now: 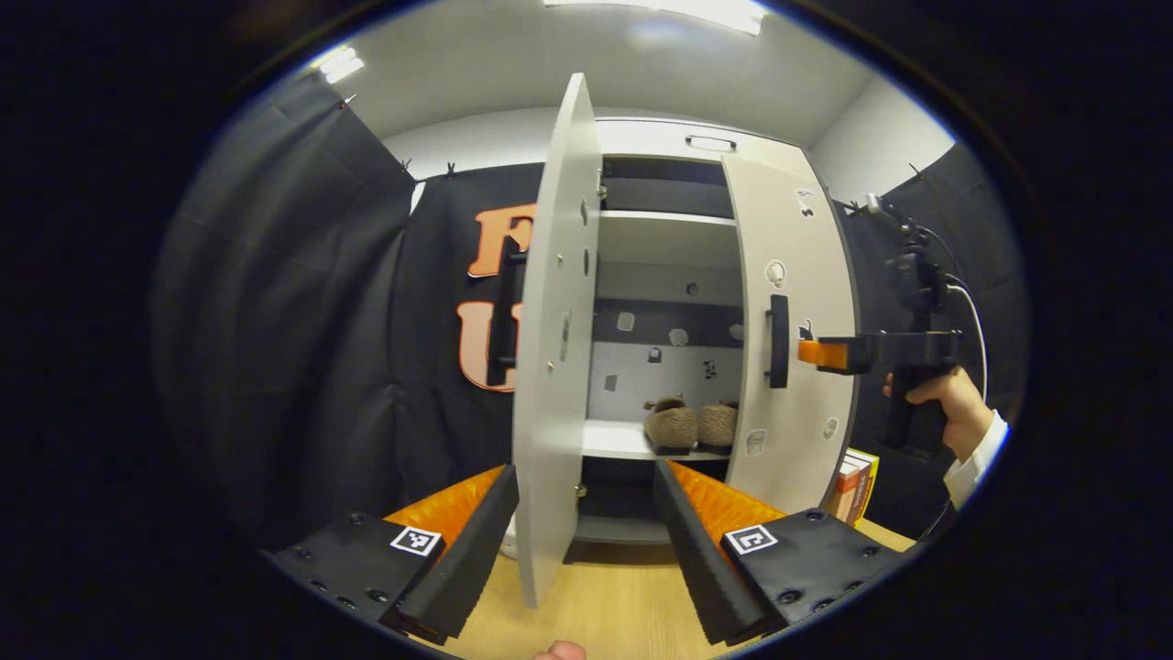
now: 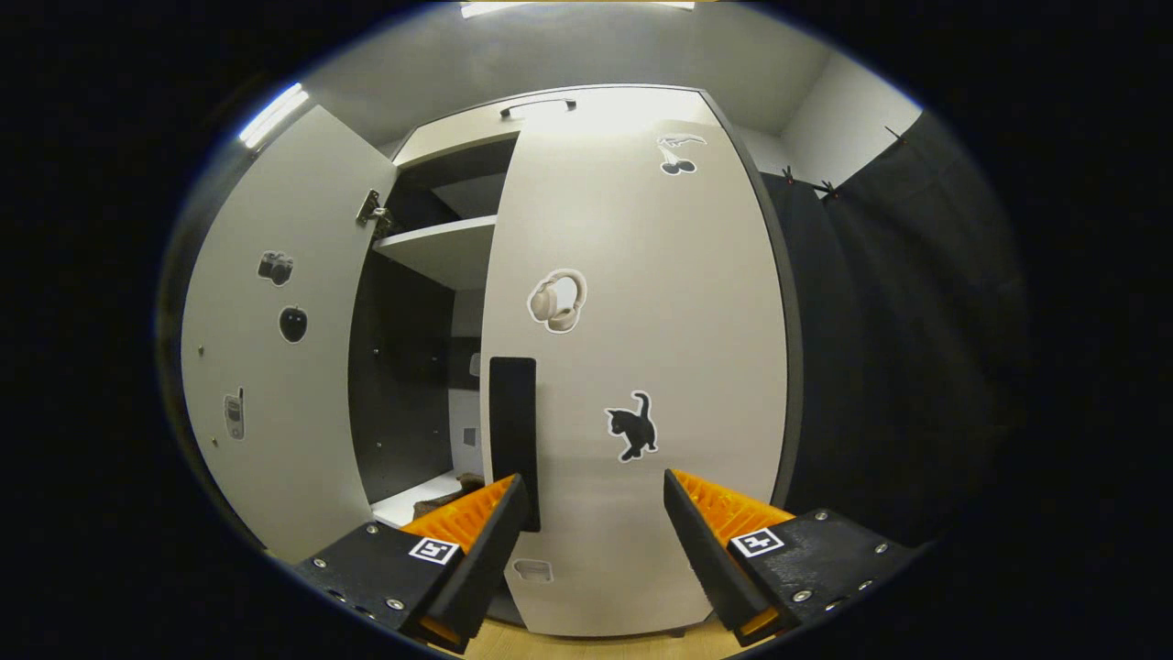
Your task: Grab one shoe with the right hand and put it into the shoe cabinet, grab the other shoe with the left hand and put it into the shoe cabinet; then close the right door with the right hand and the left door with the left hand.
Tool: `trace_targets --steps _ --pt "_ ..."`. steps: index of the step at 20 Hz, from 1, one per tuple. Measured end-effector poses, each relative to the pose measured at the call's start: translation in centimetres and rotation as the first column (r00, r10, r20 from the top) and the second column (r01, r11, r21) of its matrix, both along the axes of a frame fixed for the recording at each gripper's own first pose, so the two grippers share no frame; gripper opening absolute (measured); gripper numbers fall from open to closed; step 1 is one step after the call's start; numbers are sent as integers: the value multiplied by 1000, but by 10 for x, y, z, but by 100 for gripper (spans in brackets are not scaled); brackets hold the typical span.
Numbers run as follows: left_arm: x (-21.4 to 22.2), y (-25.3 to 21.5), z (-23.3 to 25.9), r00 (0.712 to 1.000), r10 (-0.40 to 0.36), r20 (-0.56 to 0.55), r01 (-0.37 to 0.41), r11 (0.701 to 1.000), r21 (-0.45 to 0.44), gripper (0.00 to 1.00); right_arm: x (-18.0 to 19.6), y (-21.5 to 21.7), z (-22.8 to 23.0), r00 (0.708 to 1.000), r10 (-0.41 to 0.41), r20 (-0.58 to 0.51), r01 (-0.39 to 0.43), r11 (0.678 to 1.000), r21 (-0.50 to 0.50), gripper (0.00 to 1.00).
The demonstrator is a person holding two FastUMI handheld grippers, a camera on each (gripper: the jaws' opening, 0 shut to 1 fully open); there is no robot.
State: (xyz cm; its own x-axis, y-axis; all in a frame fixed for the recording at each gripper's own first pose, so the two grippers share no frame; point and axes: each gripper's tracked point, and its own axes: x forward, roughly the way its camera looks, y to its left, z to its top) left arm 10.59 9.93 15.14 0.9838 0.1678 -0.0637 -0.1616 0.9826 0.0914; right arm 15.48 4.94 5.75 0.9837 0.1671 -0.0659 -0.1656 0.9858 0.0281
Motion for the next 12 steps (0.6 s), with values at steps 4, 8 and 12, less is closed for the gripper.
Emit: trace_targets --steps 4,8,12 --pt "14 63 34 997 81 11 -82 996 32 99 -40 -4 -8 1000 11 -10 -11 1000 20 92" --pt "46 108 60 993 110 36 -112 993 47 94 -71 -8 -20 1000 2 -18 -1 1000 17 92" --pt "86 132 64 995 93 27 -94 995 31 96 -96 -15 -30 999 -33 -9 33 999 32 92"
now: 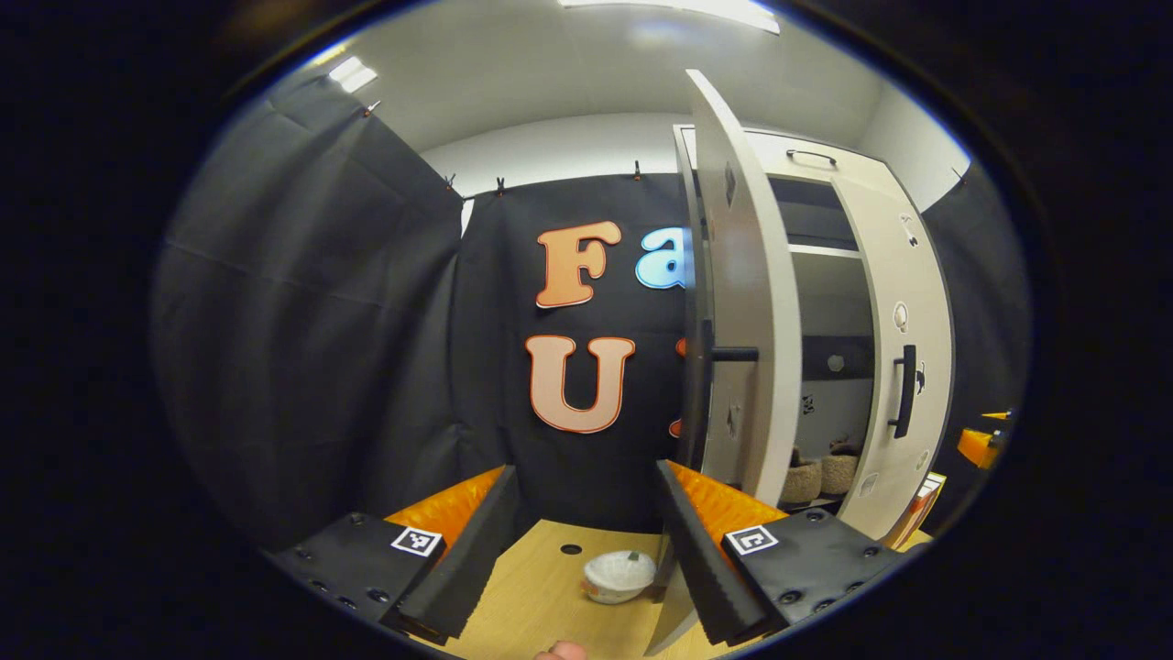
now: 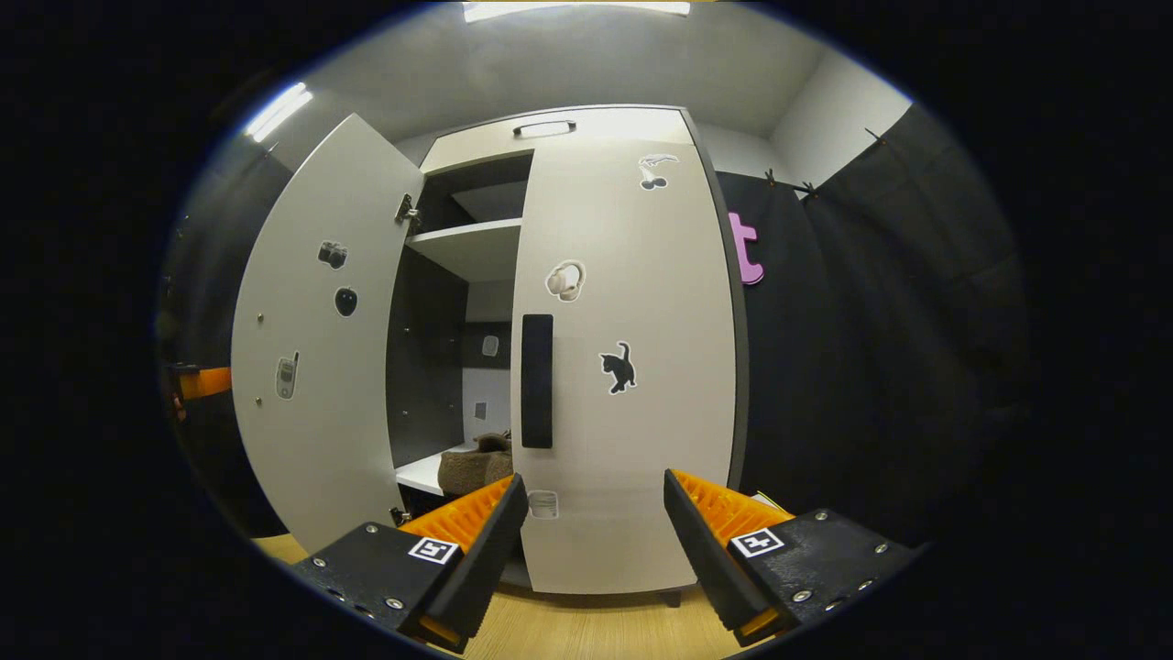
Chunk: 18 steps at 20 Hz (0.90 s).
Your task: Grab one shoe with the right hand and put it into the shoe cabinet, grab the other shoe with the left hand and put it into the shoe cabinet; then close the right door with the right hand and the left door with the left hand.
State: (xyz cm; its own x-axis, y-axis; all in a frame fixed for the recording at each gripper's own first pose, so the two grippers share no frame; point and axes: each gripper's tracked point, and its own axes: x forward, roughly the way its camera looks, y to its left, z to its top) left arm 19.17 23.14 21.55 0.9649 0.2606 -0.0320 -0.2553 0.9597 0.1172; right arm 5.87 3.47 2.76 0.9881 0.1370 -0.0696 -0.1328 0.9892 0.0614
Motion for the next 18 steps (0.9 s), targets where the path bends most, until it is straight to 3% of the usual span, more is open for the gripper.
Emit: trace_targets --steps 5,9,10,18 --pt "32 12 4 1000 -1 -7 1 999 40 95 -13 -16 -15 999 -46 -26 46 999 19 92" --pt "36 2 3 999 -46 -2 46 998 30 92 -10 -28 -23 997 -70 -39 71 997 9 92" --pt "37 -2 2 998 -61 -5 61 998 23 95 -9 -29 -23 996 -73 -42 74 997 11 92" --pt "45 -89 -8 979 -202 -21 202 979 -14 91 -10 -37 -16 997 -70 -32 70 998 3 92"
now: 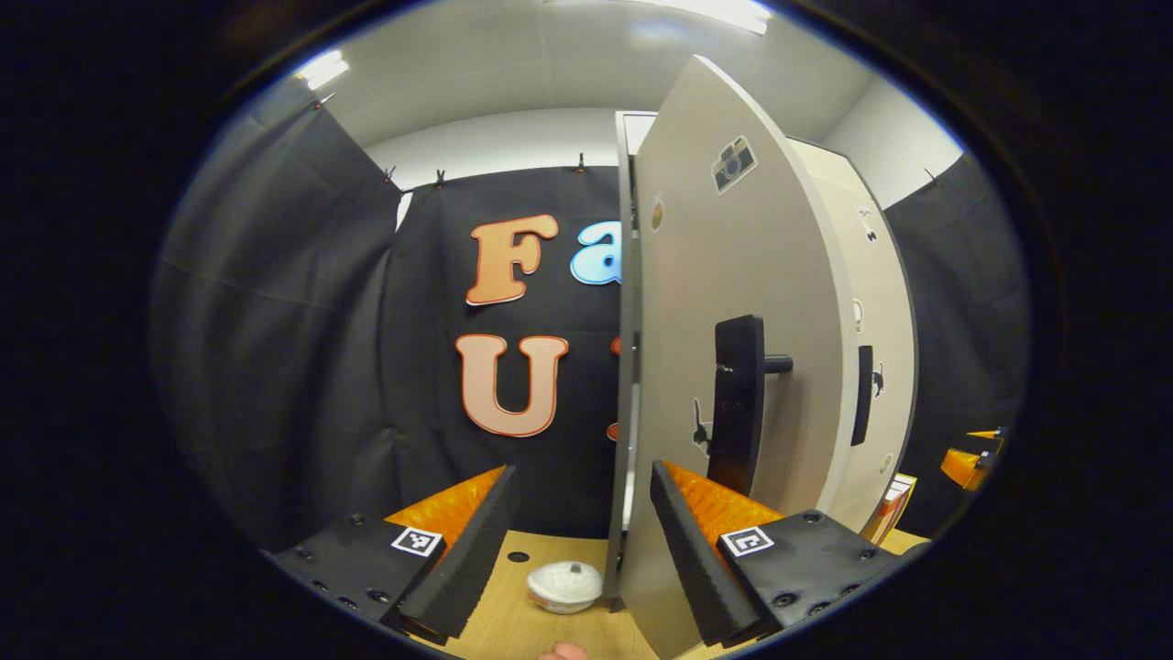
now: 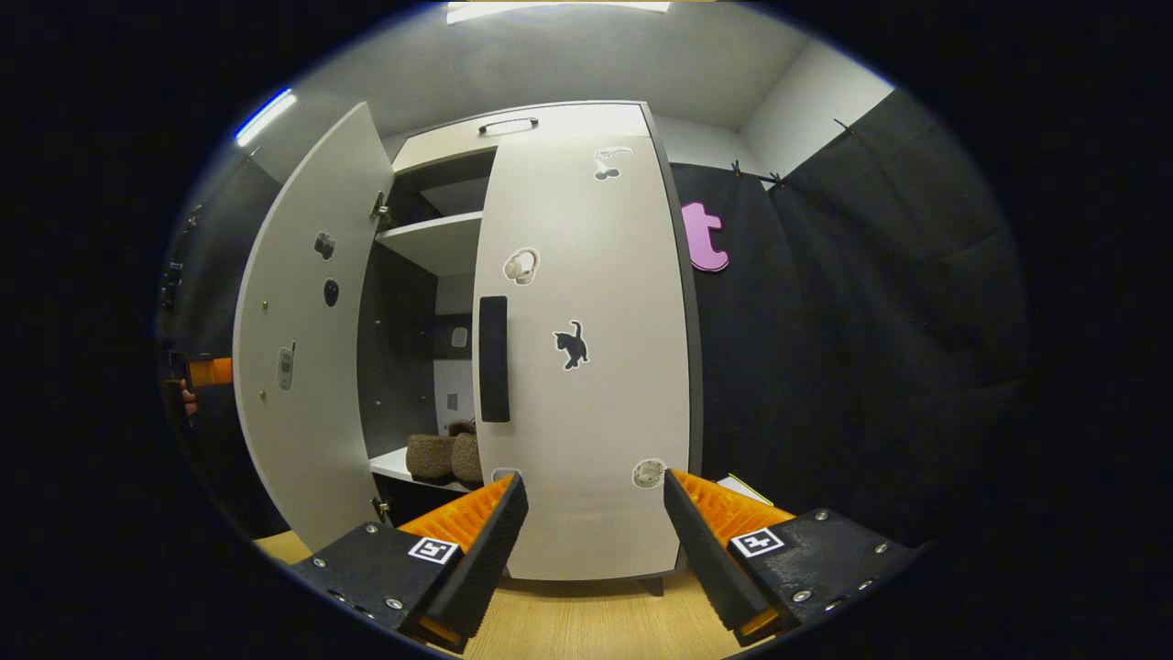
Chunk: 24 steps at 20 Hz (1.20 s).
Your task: Grab one shoe with the right hand and put it into the shoe cabinet, grab the other shoe with the left hand and put it into the shoe cabinet; then close the right door with the right hand and the left door with the left hand.
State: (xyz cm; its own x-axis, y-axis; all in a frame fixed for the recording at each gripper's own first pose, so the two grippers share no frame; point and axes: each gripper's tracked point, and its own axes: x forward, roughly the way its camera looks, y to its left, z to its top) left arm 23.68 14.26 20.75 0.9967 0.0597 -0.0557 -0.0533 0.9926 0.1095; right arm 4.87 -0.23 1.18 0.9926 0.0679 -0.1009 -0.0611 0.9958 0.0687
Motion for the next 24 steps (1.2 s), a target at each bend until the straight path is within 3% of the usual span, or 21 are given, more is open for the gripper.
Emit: trace_targets --steps 6,9,16,24 --pt "24 -74 -25 991 -128 -48 125 991 -52 95 -6 -10 1 1000 -6 -8 6 1000 -13 92" --pt "32 -89 -30 990 -136 -49 134 990 -32 95 -10 -11 4 1000 -10 -3 10 1000 -8 92" --pt "41 -139 -28 971 -232 -51 230 972 -49 97 -16 -16 4 1000 -22 -8 22 1000 -7 92" --pt "75 -159 -43 969 -237 -72 232 970 -74 94 -19 -28 8 999 -42 -1 42 999 -20 92"
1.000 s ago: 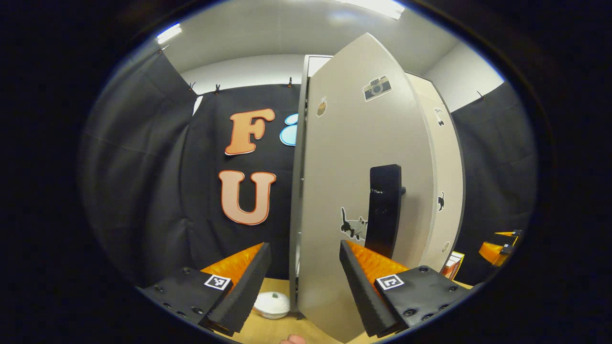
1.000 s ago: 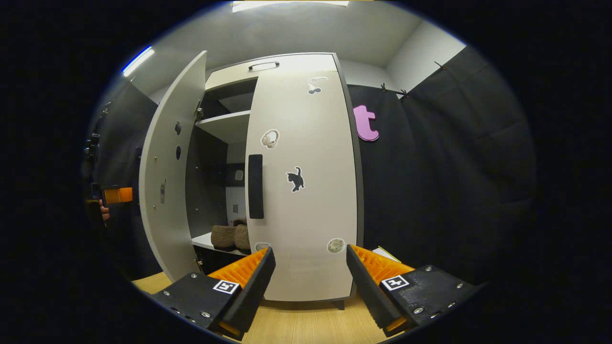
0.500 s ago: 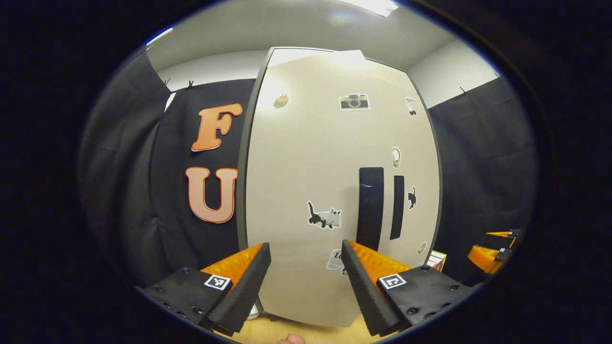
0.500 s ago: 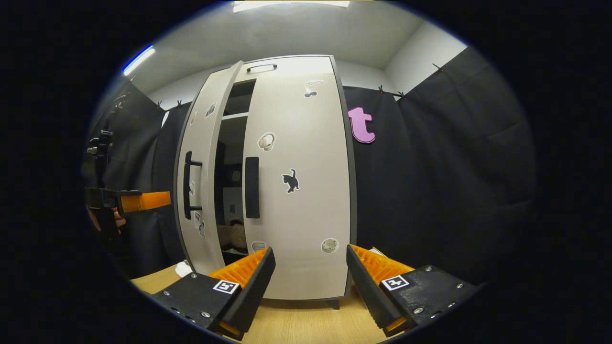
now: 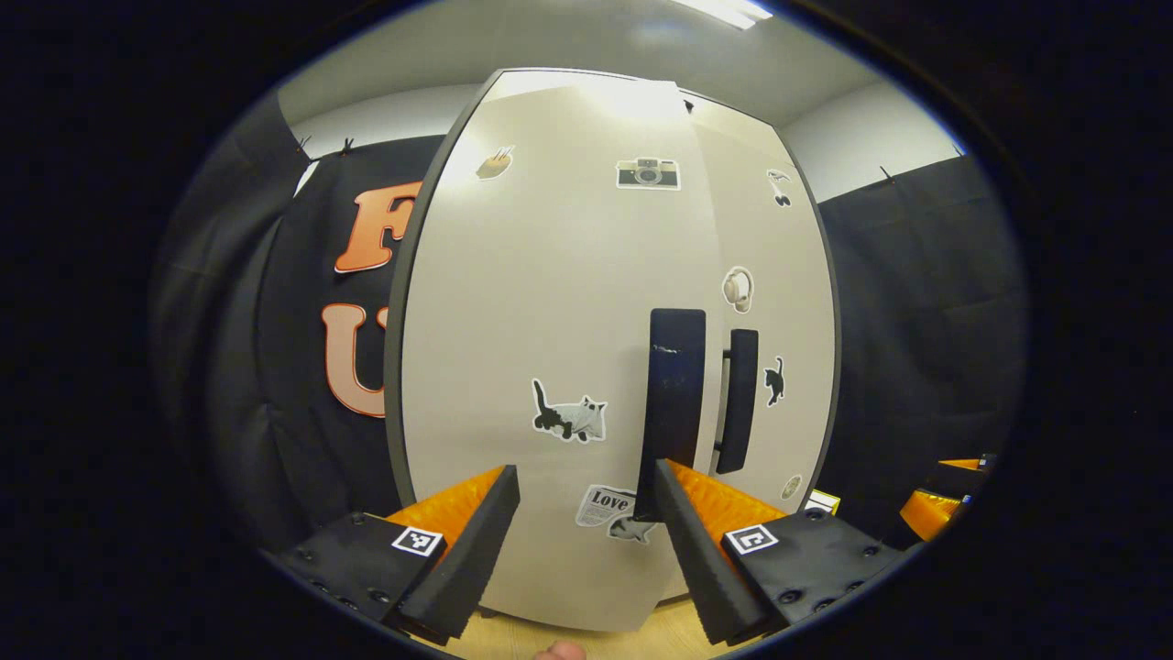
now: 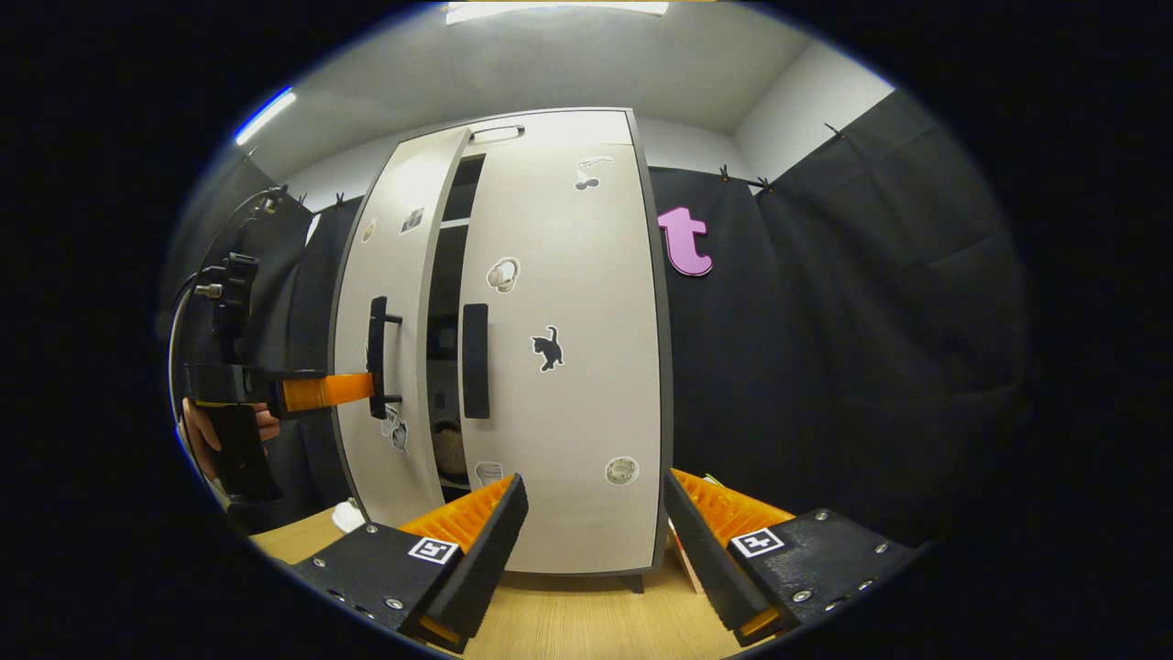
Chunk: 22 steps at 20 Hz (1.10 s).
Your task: Grab one shoe with the right hand and put it into the shoe cabinet, grab the other shoe with the left hand and put it into the shoe cabinet; then close the right door with the right hand and the left door with the left hand.
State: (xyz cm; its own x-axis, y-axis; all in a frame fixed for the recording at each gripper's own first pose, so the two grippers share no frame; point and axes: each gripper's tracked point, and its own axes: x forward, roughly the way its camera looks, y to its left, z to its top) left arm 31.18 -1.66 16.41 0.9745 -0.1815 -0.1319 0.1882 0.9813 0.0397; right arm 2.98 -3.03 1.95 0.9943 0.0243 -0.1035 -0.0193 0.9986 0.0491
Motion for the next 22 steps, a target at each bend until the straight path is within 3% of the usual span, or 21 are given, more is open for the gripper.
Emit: trace_targets --steps 13,17,22 --pt "53 -25 -13 1000 -1 18 0 998 62 96 3 -15 1 1000 -14 -6 14 1000 -6 92" --pt "48 -19 -17 1000 30 11 -30 998 60 97 6 -13 1 1000 -4 -8 4 1000 1 92" --pt "10 -15 -3 1000 25 11 -25 999 25 96 6 -4 1 1000 23 -7 -23 1000 15 92"
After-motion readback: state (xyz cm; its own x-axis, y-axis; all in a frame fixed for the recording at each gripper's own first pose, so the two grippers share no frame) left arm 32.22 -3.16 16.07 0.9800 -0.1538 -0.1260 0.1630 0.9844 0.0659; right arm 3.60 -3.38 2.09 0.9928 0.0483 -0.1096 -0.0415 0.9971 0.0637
